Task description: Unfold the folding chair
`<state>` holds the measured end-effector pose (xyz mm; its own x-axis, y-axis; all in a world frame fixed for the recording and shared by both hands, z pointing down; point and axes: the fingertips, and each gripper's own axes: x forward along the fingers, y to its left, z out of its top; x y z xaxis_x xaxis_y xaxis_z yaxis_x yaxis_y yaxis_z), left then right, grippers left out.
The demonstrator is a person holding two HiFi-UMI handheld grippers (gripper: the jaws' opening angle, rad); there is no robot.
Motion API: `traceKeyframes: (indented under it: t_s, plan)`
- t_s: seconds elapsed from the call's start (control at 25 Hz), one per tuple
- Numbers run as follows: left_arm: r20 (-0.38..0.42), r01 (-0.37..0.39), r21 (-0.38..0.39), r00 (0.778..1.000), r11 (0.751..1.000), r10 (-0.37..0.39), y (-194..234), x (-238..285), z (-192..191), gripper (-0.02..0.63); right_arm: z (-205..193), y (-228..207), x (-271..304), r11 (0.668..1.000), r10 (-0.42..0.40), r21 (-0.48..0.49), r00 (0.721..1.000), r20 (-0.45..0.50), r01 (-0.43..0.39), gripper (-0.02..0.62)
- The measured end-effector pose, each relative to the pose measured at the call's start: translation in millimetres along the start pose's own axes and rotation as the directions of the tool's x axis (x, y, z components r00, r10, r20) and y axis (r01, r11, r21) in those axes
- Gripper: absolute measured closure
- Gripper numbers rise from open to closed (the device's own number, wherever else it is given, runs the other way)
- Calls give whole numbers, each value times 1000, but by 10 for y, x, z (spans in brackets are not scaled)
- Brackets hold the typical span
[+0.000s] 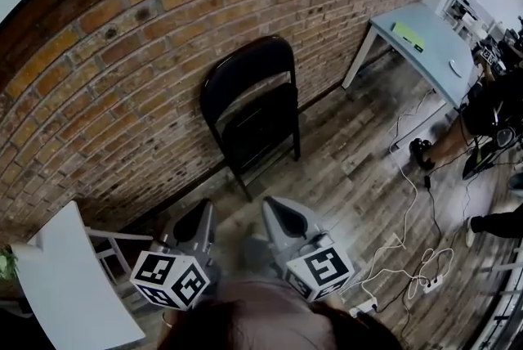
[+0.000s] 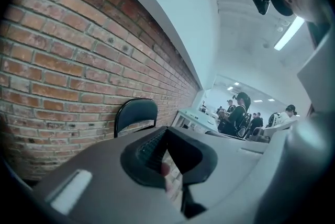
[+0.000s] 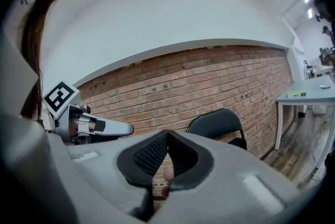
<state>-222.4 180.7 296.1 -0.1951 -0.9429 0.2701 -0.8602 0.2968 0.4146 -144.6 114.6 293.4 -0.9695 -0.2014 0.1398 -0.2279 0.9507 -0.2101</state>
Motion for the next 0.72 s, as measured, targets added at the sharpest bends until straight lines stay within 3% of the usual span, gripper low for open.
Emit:
traceKeyframes:
  t_s: [0.36,0.72]
  plan:
    - [-15,-23,17,1000,1000,24,4,713,210,607,123,-608,295,998,37,41,999,5,-37,598]
    - [-46,-58,12,997,998,58,251,997,219,561,10,-924,460,994,49,103,999,-15,-47,566]
